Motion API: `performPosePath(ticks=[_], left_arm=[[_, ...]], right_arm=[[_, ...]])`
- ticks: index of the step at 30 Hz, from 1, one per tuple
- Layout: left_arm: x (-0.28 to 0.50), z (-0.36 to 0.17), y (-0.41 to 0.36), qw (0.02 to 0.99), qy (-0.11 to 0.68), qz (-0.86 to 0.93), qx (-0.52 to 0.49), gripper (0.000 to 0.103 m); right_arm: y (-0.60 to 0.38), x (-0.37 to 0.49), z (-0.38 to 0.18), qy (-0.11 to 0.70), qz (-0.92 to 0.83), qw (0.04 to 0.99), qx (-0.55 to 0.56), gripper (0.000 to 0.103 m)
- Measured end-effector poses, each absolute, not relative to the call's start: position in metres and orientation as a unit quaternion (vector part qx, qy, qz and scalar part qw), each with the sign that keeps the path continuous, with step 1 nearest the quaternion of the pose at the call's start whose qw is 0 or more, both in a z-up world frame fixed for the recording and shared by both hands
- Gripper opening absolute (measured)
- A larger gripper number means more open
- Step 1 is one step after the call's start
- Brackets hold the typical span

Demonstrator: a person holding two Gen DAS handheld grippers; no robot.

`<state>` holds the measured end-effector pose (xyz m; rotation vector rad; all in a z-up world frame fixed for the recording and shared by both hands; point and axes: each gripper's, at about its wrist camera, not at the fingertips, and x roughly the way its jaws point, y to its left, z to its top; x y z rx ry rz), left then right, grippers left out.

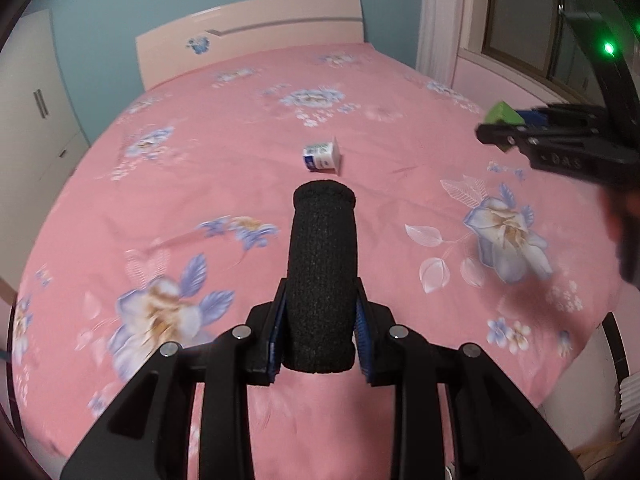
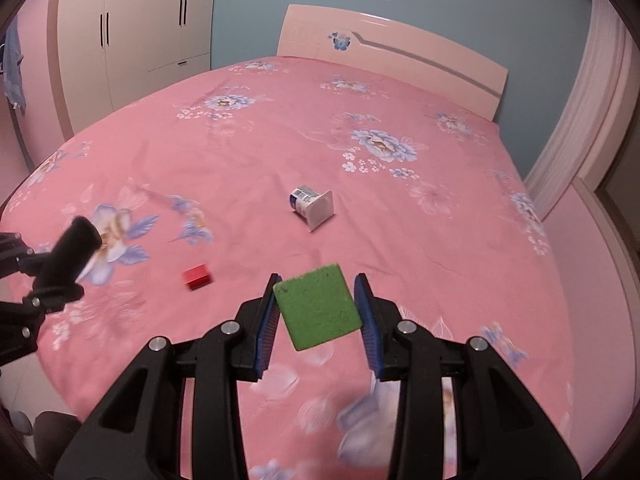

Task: Collect trash
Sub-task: 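Carry the black cylinder in the left tool while the right tool carries the green cube to the bowl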

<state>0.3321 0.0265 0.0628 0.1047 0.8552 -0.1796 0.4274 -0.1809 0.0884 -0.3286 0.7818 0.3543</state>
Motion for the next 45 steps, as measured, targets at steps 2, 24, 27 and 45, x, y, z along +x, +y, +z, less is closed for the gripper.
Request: performPosePath(ticks=[2, 24, 27, 45], left_arm=[[0.315, 0.074, 0.032, 0.908, 0.408, -0.079, 0.051, 0.032], [0.151, 0.147, 0.04, 0.935, 0.343, -0.03, 0.08, 0.032], [0.141, 0.144, 0.036, 0.935, 0.345, -0.034, 0.079, 0.032], [0.119, 0.066, 0.022, 0.905, 0.412, -0.049, 0.096, 0.032]], right_arm=[[-0.178, 0.404, 0.103, 0.374, 0.169, 0.898, -0.156, 0.038], [-0.151, 0.213, 0.178, 0.331, 0.205, 0.906, -0.167, 0.038], [-0.15, 0.202, 0.176, 0.333, 0.211, 0.904, -0.166, 0.038], [-0.146, 0.184, 0.092, 0.4, 0.231, 0.872, -0.16, 0.038]])
